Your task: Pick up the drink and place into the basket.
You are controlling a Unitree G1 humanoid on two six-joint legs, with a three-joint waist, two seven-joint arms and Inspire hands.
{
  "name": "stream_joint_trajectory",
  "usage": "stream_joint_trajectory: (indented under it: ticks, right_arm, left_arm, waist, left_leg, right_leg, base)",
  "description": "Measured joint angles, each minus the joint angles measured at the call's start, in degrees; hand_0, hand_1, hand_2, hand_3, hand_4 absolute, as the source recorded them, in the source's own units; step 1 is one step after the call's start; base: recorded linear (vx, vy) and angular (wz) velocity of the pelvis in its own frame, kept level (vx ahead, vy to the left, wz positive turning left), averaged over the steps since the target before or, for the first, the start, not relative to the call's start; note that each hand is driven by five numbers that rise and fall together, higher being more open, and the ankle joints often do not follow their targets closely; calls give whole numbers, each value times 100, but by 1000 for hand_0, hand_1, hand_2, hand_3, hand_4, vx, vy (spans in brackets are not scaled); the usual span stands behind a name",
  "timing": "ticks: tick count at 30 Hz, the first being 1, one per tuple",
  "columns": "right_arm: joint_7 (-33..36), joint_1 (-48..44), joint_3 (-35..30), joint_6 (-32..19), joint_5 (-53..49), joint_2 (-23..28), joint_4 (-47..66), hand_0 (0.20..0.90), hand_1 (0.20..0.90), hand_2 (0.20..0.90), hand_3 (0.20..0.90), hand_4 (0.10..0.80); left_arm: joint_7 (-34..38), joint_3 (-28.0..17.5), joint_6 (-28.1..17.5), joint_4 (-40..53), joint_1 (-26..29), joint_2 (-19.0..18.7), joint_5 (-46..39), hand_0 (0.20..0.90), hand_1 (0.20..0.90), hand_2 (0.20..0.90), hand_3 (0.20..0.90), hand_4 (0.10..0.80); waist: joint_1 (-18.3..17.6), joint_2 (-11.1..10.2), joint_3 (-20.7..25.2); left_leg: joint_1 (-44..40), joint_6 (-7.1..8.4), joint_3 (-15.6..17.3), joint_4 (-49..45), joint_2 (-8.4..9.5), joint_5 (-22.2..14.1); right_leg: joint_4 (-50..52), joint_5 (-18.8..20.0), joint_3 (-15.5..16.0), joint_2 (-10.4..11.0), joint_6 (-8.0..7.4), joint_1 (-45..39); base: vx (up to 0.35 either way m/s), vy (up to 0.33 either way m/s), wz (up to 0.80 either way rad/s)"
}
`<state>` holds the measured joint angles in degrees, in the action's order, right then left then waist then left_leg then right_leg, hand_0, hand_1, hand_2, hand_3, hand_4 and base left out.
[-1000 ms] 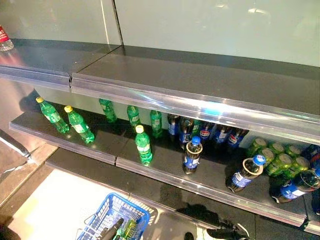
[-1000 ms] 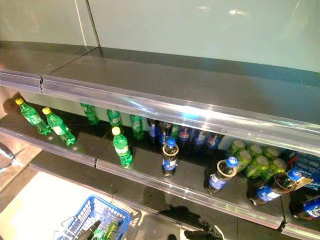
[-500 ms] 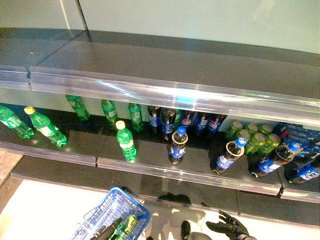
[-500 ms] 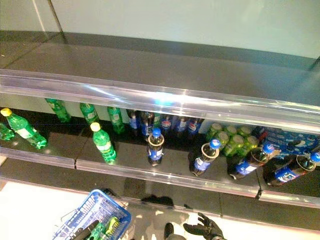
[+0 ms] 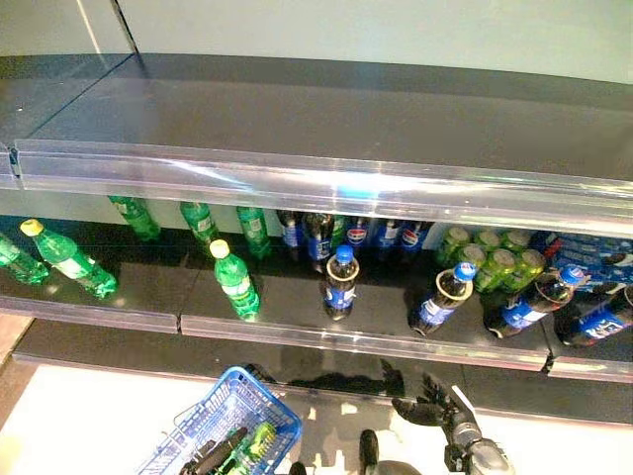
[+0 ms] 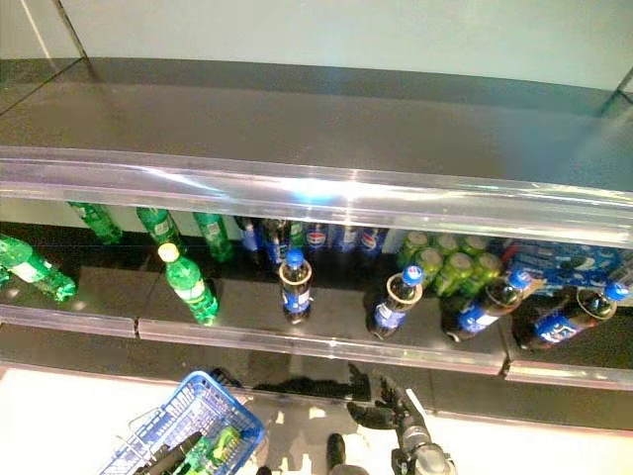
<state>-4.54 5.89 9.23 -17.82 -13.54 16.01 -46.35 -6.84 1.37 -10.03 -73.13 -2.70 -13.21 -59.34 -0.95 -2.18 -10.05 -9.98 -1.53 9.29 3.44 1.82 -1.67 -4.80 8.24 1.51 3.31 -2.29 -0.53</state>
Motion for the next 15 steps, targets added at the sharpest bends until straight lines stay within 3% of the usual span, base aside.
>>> stream_joint_trajectory:
  ticks: [9,15]
  right_arm:
    - [102,687,121,119,463,217,1348,900,900,900,900,800]
    - [131,779,326,103,447,470,1720,900,900,900,900,800]
  left_arm:
    - [140,-106,23,24,-171,-100,103,300,300,300,200,100]
    - [132,-10,-4,284,-19,-208,130,300,300,300,200,100]
  waist:
    - [-423,-243,92]
    - [-435,-360,-80]
  left_leg:
    - [-103,-76,565,129,71,-12]
    - [279,-129,723,-189,191,-111]
  right_leg:
    - [-33,103,-528,-5,-123,195]
    - [108,231,-828,25,-162,601]
  base:
    - [-2,22,-32]
    - [-120,-40,-24]
